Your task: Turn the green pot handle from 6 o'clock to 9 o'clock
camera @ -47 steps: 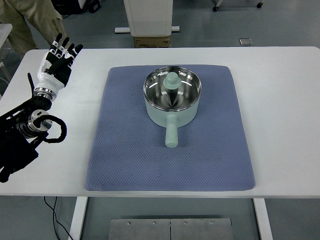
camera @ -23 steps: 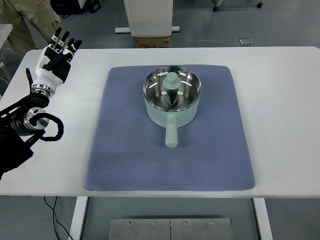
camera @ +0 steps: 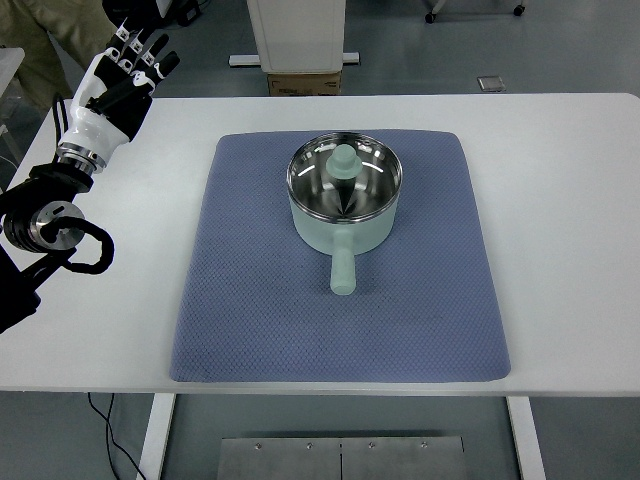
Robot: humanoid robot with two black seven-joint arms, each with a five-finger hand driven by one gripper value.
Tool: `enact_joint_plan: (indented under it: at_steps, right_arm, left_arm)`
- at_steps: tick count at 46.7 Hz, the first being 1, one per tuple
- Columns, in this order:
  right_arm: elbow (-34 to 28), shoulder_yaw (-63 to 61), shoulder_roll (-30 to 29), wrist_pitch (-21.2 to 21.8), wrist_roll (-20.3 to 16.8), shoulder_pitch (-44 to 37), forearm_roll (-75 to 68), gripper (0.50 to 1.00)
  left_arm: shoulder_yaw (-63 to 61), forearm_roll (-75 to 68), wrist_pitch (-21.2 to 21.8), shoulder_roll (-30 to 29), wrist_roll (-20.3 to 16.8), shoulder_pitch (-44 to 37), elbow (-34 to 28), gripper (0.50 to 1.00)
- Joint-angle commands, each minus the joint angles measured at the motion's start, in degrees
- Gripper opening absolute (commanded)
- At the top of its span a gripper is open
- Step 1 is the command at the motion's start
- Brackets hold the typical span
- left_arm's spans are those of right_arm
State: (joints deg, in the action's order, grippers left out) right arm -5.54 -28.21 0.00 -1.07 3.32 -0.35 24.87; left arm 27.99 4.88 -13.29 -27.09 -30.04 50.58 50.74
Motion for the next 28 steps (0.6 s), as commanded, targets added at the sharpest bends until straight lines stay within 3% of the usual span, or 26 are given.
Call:
enact_joint_plan:
  at_steps: [1,28]
  right_arm:
    - [0.0,0.0,0.0,-0.1,-0.1,0.0,0.0,1.0]
    - [0.0,0.0,0.0,0.0,0.0,0.0,0.0,1.0]
  left_arm:
    - [0.1,-2.4,0.0,-0.3,0.1,0.0,1.5,1.0]
    - [0.4,-22.2,0.7,-4.1,-0.1,0.1,13.9,1.0]
